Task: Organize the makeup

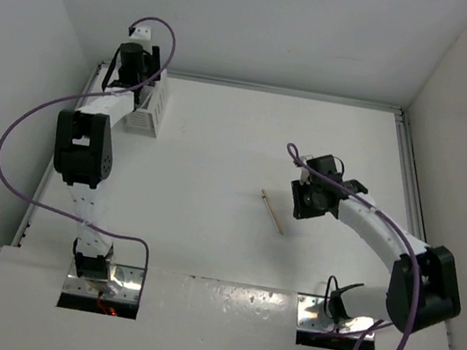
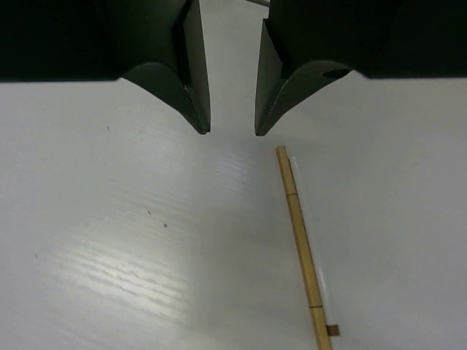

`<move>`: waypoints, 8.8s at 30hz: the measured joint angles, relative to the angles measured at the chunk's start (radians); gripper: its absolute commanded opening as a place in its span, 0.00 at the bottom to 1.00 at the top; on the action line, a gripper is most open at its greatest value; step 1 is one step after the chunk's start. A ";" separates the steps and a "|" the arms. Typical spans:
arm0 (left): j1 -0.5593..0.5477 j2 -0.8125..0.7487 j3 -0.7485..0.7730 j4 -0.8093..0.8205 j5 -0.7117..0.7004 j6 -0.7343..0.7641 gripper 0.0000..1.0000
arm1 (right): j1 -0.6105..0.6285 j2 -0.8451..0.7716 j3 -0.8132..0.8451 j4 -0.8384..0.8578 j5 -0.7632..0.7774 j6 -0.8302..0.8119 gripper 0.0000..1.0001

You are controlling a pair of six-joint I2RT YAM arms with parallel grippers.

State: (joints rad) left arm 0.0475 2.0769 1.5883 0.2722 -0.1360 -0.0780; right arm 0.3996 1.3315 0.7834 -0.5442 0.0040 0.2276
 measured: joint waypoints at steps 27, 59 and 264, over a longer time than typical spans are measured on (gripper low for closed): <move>-0.001 -0.576 -0.403 -0.298 0.211 -0.071 0.65 | 0.084 0.420 0.168 0.047 -0.121 -0.084 0.19; -0.133 -0.661 -0.454 -0.349 0.419 0.026 0.59 | 0.030 0.219 0.190 0.089 -0.119 -0.072 0.00; -0.077 -0.403 -0.517 0.248 -0.039 0.261 0.00 | 0.290 0.145 0.005 0.630 -0.093 0.088 1.00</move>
State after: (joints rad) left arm -0.0296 1.6737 1.0710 0.5198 -0.1753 0.1833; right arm 0.6891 1.4765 0.7883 0.0860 -0.0887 0.3153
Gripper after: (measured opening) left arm 0.130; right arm 0.996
